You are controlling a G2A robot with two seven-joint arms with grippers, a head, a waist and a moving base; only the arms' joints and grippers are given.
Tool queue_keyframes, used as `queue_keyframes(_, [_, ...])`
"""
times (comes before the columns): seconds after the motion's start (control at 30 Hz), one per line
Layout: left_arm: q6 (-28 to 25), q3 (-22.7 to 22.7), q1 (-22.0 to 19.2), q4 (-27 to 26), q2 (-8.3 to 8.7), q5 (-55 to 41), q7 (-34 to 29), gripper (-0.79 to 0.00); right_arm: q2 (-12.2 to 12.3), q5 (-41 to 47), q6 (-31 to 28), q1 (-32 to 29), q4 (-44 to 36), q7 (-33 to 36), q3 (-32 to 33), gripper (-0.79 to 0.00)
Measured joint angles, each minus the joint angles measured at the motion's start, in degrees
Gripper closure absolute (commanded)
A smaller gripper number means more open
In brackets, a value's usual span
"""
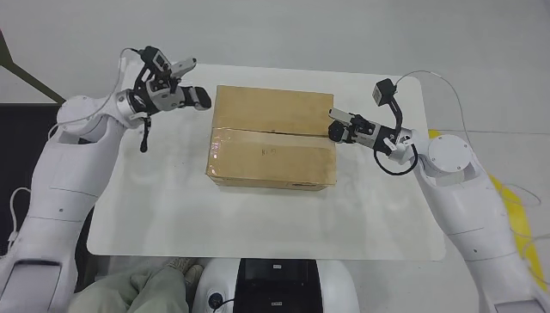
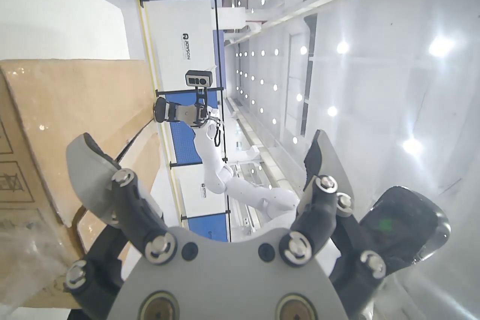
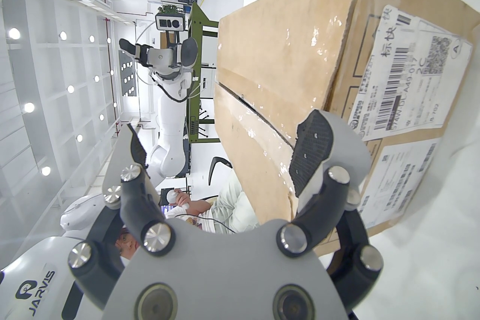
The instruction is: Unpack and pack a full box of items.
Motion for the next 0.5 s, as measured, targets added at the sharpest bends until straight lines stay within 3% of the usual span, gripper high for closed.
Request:
queue_keyframes(0.27, [2.46,-6.83,14.13,-13.08,0.64,-1.42,11.6,-0.785,0.0,0.0,0.0,0.0,0.0,0.0,0.0,-0.785])
queue_keyframes(0.5, [-1.4,-10.13,20.58,-17.98,0.49,0.77,17.22,-0.785,0.0,0.0,0.0,0.0,0.0,0.0,0.0,-0.785])
